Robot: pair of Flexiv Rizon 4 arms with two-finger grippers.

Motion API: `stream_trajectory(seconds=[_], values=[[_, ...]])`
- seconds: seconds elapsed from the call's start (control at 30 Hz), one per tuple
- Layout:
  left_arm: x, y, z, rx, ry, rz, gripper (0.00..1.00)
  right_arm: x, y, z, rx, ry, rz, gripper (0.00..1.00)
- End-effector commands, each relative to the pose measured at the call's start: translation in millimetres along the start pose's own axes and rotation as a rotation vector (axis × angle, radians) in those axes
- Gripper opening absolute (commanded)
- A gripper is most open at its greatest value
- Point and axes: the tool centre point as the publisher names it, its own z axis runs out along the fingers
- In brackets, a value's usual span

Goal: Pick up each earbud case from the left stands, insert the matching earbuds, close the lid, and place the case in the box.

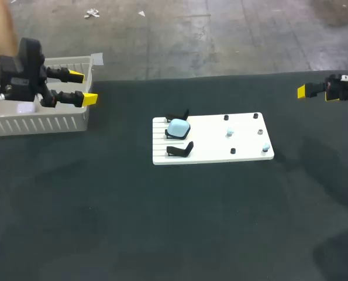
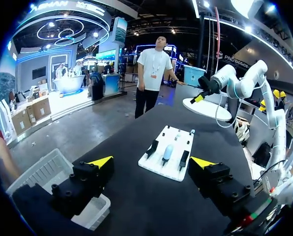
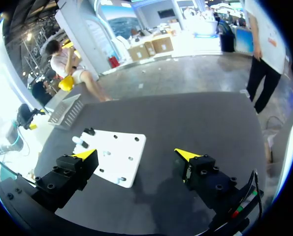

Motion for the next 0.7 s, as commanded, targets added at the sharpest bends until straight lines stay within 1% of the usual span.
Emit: stream_trajectory(seconds=[0.03, 0.1, 0.17, 0.2, 0.23, 0.37, 0.4, 0.47, 0.53, 0.6, 0.63, 0.7], values=[[-2.7, 6.0, 22.0, 0.045, -0.055, 0.041, 1.00, -0.3, -0.8, 0.6, -0.003, 0.001, -0.001, 1.00], [-6.2, 4.9, 31.0, 0.051, -0.040, 0.054, 1.00, -0.3, -0.8, 0.6, -0.003, 0.001, -0.001, 1.00], [-8.7, 2.5, 38.1, 0.062, -0.024, 0.089, 1.00, -0.3, -0.8, 0.6, -0.003, 0.001, -0.001, 1.00], [-8.8, 2.3, 39.9, 0.067, -0.029, 0.095, 1.00, -0.3, -0.8, 0.6, -0.003, 0.001, -0.001, 1.00], [-8.5, 1.2, 46.3, 0.093, -0.033, 0.110, 1.00, -0.3, -0.8, 0.6, -0.003, 0.001, -0.001, 1.00], [-3.3, -2.6, 72.1, 0.186, 0.009, 0.148, 1.00, -0.3, -0.8, 0.6, -0.003, 0.001, -0.001, 1.00], [-1.5, -2.6, 78.1, 0.192, 0.025, 0.152, 1.00, -0.3, -0.8, 0.6, -0.003, 0.001, -0.001, 1.00], [0.1, -5.6, 91.2, 0.232, 0.031, 0.168, 1.00, -0.3, -0.8, 0.6, -0.003, 0.001, -0.001, 1.00], [5.9, -6.3, 103.8, 0.250, 0.061, 0.189, 1.00, -0.3, -0.8, 0.6, -0.003, 0.001, -0.001, 1.00], [6.6, -10.2, 113.8, 0.276, 0.053, 0.196, 1.00, -0.3, -0.8, 0.6, -0.003, 0.001, -0.001, 1.00], [8.7, -11.0, 119.0, 0.286, 0.073, 0.202, 1.00, -0.3, -0.8, 0.6, -0.003, 0.001, -0.001, 1.00], [12.4, -11.3, 127.6, 0.291, 0.064, 0.211, 1.00, -0.3, -0.8, 0.6, -0.003, 0.001, -0.001, 1.00]])
